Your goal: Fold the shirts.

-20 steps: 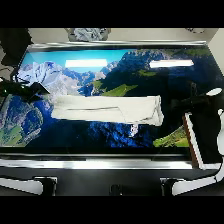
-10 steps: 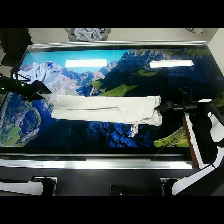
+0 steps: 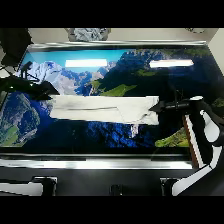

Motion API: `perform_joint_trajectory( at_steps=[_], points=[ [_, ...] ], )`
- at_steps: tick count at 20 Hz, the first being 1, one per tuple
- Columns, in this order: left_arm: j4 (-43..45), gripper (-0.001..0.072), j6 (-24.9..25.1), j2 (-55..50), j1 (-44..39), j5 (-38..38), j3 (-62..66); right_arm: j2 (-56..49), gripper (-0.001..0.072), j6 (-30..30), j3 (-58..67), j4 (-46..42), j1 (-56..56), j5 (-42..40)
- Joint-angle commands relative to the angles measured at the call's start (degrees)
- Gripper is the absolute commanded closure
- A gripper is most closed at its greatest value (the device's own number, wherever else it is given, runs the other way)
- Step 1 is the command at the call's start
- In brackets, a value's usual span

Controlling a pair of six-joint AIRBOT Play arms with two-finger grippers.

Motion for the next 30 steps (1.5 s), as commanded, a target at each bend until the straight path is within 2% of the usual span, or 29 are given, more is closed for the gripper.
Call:
perform_joint_trajectory(
  at_steps=[1, 2, 3, 5, 7, 11, 17, 23, 24, 25, 28, 30],
  points=[
    [-0.04, 0.0326, 2.4, -0.11, -5.05, 1.84, -2.4, 6.95, 0.0662, 1.2, 0.13, 1.51, 0.63, 0.68],
    [-0.04, 0.0543, 3.45, -0.11, -7.45, 3.72, -4.15, 10.05, 0.0663, 2.93, 0.15, 0.07, 0.63, 0.66],
    [-0.09, 0.0679, 4.26, -0.13, -10.01, 6.25, -6.14, 13.07, 0.0663, 4.87, 0.15, -2.23, 0.96, 0.7],
    [-2.8, 0.0678, 4.52, -0.17, -15.8, 14.05, -11.19, 19.39, 0.0663, 9.62, 0.17, -9.51, 1.99, 0.85],
    [-9.99, 0.0678, 4.52, -0.37, -21.27, 21.73, -15.5, 24.98, 0.0663, 13.62, 0.17, -16.02, 3.93, 1.14],
    [-18.12, 0.0678, 4.5, -3.89, -31.76, 34.23, -15.43, 34.01, 0.0663, 20.04, 0.17, -19.26, 4.92, 2.47],
    [-25.9, 0.0678, 4.44, -17.66, -42.07, 32.11, -1.07, 43.41, 0.0663, 25.59, 0.17, -19.76, 4.92, 9.4],
    [-43.47, 0.0678, 3.39, -28.11, -49.37, 30.32, 3.45, 51.28, 0.0663, 28.26, 0.17, -20.74, 4.74, 12.79],
    [-45.88, 0.0678, 3.65, -29.07, -50.25, 30.32, 3.45, 51.49, 0.0662, 28.26, 0.17, -20.76, 4.74, 12.66],
    [-47.58, 0.0679, 6.03, -29.44, -50.38, 30.23, 3.45, 51.34, 0.0662, 28.24, 0.15, -21.03, 4.74, 11.78],
    [-45.51, 0.0681, 11.34, -26.91, -46.21, 27.87, 3.45, 49.07, 0.0663, 28.02, 0.15, -21.88, 4.94, 8.9],
    [-33.62, 0.0681, 9.14, -21.07, -40.79, 27.74, 3.45, 46.42, 0.0664, 27.19, 0.17, -21.84, 7.06, 7.15]
  ],
)
